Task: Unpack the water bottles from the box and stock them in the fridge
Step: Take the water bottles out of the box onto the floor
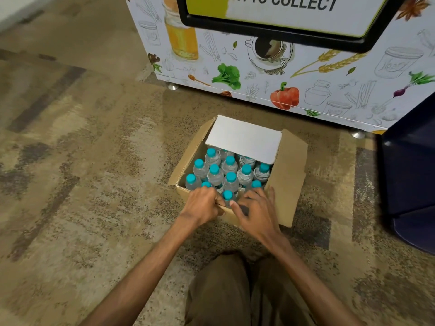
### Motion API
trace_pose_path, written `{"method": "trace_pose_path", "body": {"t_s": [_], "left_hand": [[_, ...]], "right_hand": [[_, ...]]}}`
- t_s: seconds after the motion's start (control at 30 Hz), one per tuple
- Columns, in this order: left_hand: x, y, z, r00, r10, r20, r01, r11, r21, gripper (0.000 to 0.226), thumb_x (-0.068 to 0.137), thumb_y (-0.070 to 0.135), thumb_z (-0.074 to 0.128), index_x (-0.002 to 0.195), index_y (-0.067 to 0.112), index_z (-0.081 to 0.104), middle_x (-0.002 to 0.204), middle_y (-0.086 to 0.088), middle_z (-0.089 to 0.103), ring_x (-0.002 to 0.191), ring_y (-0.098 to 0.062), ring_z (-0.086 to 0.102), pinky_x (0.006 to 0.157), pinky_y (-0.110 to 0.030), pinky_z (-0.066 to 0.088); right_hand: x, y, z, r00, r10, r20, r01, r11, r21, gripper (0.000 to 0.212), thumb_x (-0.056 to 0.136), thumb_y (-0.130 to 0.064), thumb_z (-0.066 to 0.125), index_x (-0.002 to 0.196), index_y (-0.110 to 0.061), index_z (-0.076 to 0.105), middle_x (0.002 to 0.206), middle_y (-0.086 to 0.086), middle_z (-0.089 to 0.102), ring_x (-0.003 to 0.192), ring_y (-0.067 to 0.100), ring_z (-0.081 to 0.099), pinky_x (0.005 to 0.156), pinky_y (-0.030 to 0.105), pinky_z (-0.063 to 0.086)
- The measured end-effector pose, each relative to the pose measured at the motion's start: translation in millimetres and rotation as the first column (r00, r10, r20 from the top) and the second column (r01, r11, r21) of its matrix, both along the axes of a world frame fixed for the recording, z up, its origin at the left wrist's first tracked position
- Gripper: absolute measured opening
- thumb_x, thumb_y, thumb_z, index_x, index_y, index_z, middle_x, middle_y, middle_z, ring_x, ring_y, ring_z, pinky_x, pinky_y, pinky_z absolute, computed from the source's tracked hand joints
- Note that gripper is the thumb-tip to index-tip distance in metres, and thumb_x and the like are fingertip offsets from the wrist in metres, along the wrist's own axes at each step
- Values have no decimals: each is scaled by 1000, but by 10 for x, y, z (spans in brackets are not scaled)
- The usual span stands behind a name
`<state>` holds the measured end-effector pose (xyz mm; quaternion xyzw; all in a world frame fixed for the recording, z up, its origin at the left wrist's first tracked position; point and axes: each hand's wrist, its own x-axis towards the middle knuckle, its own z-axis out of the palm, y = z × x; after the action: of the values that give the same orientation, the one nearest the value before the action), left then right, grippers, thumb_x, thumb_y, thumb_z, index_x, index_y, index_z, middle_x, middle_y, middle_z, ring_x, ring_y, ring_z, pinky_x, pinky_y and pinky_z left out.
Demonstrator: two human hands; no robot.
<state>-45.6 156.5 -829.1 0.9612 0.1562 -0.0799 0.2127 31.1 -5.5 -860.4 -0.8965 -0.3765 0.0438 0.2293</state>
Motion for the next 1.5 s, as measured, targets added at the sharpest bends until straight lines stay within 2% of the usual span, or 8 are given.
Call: {"method": "trace_pose_path", "body": {"t_s": [0.17, 0.43, 0.6, 0.73, 0.83, 1.0, 1.2, 1.5], "left_hand": [[146, 16, 90, 955, 245, 167, -214, 959, -187, 26, 80, 24, 64, 55, 18, 68, 51, 7, 64, 43, -7, 51, 52, -12, 39], [516, 106, -54, 927, 206, 312, -222, 975, 14, 23, 92, 34, 53, 103, 23, 70, 109, 4, 70, 78, -12, 65, 61, -28, 53], [736, 25, -111, 928, 199, 314, -209, 978, -1, 17, 91, 24, 53, 97, 20, 68, 102, 3, 69, 73, -7, 57, 56, -22, 47], [860, -73, -165, 934, 182, 308, -192, 981, 2, 20, 89, 21, 55, 105, 17, 66, 109, 0, 65, 82, -9, 56, 60, -18, 36], [876, -83, -246, 948, 146, 282, -166, 985, 49, 29, 89, 26, 55, 115, 15, 60, 120, -4, 60, 101, -16, 58, 85, -31, 48], [828, -82, -406, 984, 83, 160, -107, 983, 148, 51, 98, 38, 43, 143, 15, 39, 155, -9, 29, 144, -24, 26, 119, -45, 22], [742, -87, -549, 993, 25, 117, -48, 979, 197, 56, 102, 46, 24, 152, 19, 23, 163, -6, 5, 150, -20, -2, 122, -41, -3], [723, -94, -508, 995, 25, 96, -41, 986, 164, 55, 103, 45, 25, 152, 19, 22, 163, -5, 1, 150, -19, -6, 120, -39, -9]], "right_hand": [[484, 201, 17, 974, -166, 156, 158, 985, 66, 22, 88, -28, 58, 104, -16, 68, 104, 3, 60, 102, 22, 52, 98, 47, 39], [1259, 347, 187, 962, -201, 186, 204, 979, 5, 46, 67, -11, 78, 110, -16, 65, 112, 8, 57, 103, 24, 50, 86, 34, 36], [1292, 329, 374, 956, -235, 174, 191, 953, 235, 10, 75, -7, 73, 79, -16, 72, 82, 3, 66, 73, 17, 57, 61, 25, 40], [1302, 404, 480, 952, -266, 149, 190, 901, 391, 16, 83, -4, 60, 79, -15, 71, 74, 0, 68, 62, 12, 58, 51, 23, 43], [1389, 472, 527, 928, -303, 218, 187, 882, 433, 17, 85, -4, 58, 90, -12, 71, 81, 2, 65, 71, 14, 56, 59, 19, 37], [1653, 540, 385, 934, -263, 243, 203, 948, 245, 49, 86, -19, 56, 135, -12, 51, 130, 9, 55, 122, 25, 47, 99, 40, 42], [1866, 434, -62, 986, -129, 107, 148, 970, -194, 64, 95, -45, 43, 150, -18, 27, 159, 9, 23, 146, 27, 19, 116, 57, 14], [1822, 400, 39, 994, -108, 36, 113, 963, -243, 47, 95, -36, 50, 137, -14, 48, 152, 9, 35, 141, 28, 27, 113, 61, 14]]}}
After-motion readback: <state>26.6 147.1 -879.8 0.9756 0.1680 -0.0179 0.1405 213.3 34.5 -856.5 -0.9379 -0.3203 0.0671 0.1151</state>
